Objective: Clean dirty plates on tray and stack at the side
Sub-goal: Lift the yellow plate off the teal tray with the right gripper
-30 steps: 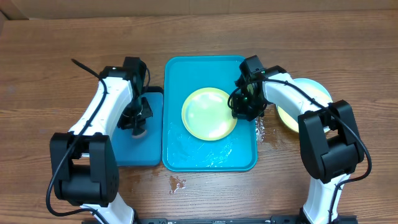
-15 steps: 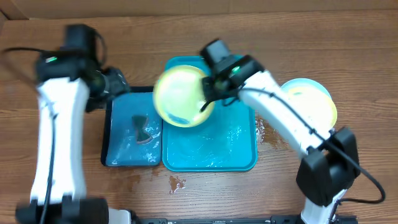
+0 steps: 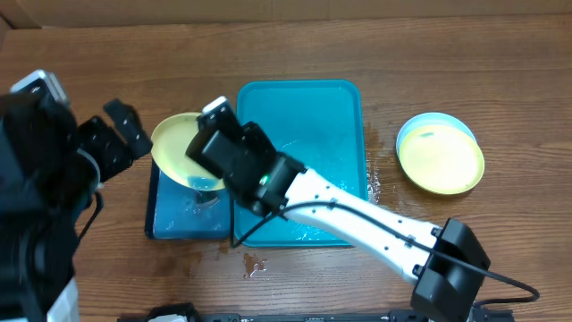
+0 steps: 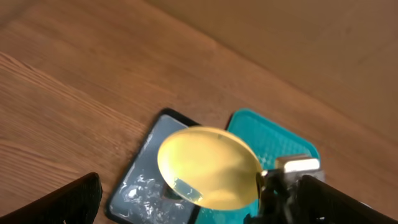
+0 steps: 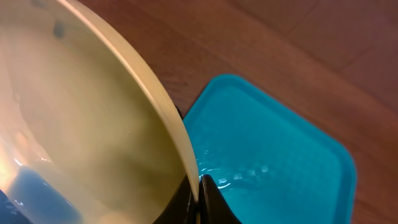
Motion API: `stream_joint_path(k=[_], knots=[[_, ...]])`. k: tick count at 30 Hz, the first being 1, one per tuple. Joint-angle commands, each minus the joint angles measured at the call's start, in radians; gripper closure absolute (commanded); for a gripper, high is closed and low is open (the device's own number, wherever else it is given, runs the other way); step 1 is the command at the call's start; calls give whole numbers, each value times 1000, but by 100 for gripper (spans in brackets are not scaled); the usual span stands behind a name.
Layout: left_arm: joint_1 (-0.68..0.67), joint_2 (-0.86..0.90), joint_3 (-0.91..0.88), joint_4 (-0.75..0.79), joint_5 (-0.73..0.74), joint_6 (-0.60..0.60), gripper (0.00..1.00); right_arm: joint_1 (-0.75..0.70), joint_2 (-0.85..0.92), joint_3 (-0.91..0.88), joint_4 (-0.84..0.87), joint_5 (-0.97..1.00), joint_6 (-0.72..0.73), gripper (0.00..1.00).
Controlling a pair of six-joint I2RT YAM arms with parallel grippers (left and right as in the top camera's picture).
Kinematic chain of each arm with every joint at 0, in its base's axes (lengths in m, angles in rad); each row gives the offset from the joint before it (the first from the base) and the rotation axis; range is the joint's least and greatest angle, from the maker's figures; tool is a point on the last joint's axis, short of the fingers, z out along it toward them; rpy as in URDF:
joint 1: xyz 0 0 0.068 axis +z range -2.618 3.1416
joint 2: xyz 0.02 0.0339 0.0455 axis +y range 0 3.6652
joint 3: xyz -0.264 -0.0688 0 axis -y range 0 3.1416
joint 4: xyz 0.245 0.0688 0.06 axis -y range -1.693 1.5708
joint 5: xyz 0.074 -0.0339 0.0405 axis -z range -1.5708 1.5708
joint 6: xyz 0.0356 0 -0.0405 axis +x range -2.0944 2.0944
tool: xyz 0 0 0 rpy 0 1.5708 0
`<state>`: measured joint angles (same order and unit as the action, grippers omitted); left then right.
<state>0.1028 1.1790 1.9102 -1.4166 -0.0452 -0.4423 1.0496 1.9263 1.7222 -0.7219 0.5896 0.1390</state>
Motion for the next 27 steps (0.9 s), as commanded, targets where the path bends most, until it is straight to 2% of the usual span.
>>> stream_joint_path(k=[1, 11, 17, 27], knots=[[3, -37, 12, 11, -71, -11, 0, 55, -31, 14, 24, 192, -90, 96], [3, -68, 11, 42, -119, -11, 0, 154, -71, 14, 82, 445, -98, 96], [3, -68, 11, 50, -115, -11, 0, 181, -90, 14, 120, 459, -203, 96], [2, -68, 11, 54, -110, -31, 0, 192, -107, 14, 131, 499, -204, 96]])
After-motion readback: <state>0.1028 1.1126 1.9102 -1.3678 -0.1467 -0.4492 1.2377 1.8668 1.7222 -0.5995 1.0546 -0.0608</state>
